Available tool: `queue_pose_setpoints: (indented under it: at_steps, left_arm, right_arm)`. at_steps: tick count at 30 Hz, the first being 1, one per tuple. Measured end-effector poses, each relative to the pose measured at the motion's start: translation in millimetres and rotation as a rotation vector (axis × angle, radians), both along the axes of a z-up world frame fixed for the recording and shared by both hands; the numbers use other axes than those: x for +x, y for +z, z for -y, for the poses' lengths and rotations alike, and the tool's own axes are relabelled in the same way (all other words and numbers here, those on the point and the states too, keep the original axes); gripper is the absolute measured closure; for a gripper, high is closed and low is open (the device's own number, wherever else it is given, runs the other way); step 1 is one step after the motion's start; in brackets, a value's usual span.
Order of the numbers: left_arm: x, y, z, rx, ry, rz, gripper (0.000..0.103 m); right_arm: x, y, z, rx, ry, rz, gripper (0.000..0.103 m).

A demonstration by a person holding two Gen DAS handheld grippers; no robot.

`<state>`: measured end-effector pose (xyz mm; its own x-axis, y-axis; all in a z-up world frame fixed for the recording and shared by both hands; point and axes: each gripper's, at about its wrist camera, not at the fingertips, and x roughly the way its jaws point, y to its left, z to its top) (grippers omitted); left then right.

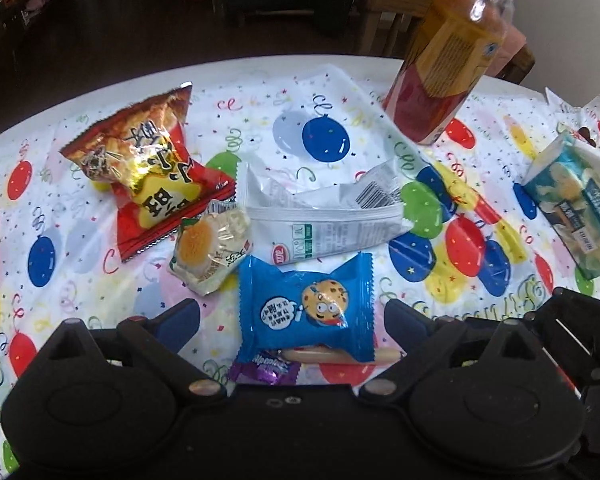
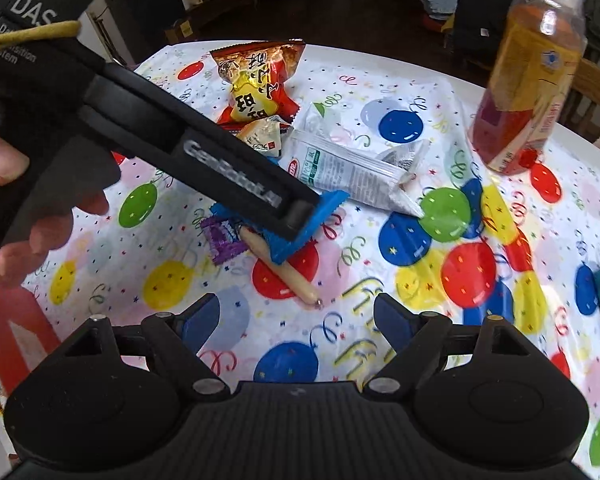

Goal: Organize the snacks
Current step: 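Grasp the blue cookie pack with the left tool while the right tool grasps the wooden stick snack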

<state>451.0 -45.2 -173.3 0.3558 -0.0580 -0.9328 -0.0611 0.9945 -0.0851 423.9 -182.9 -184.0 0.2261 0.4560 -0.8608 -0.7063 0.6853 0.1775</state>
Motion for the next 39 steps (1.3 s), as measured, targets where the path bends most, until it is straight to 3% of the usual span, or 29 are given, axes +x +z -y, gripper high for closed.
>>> queue_pose_setpoints:
  at_steps: [5,12,16,20,24,29,39]
  left_arm:
    - [8,-10,-1,-0.025,0.005,-0.020,0.005]
    - [13,-23,-4,-0.054,0.021,-0.049,0.008]
    - [12,-27,-5,-0.079,0.023,-0.059,0.016]
    - [11,-29,-4,-0.089,0.027,-0.063,0.024]
    - [11,-26,-6,-0.088,0.036,-0.055,0.039]
    - [9,-24,-11,-0.089,0.054,-0.050,0.045]
    - [-12,-10,-23,-0.100,0.064,-0.041,0.046]
  right_arm:
    - [3,-10,-14,-0.015,0.058,0.033,0.019]
    - [0,-20,-30,-0.058,0.124,0.086,0.045]
    - [0,-23,-33,-0.074,0.140,0.104,0.064]
    - [0,-25,-36,-0.083,0.153,0.121,0.067]
    - [-5,-23,-37,-0.085,0.153,0.129,0.081]
    - [-14,-22,-43,-0.095,0.168,0.143,0.085]
    - [-35,-10,-25,-0.072,0.127,0.096,0.092]
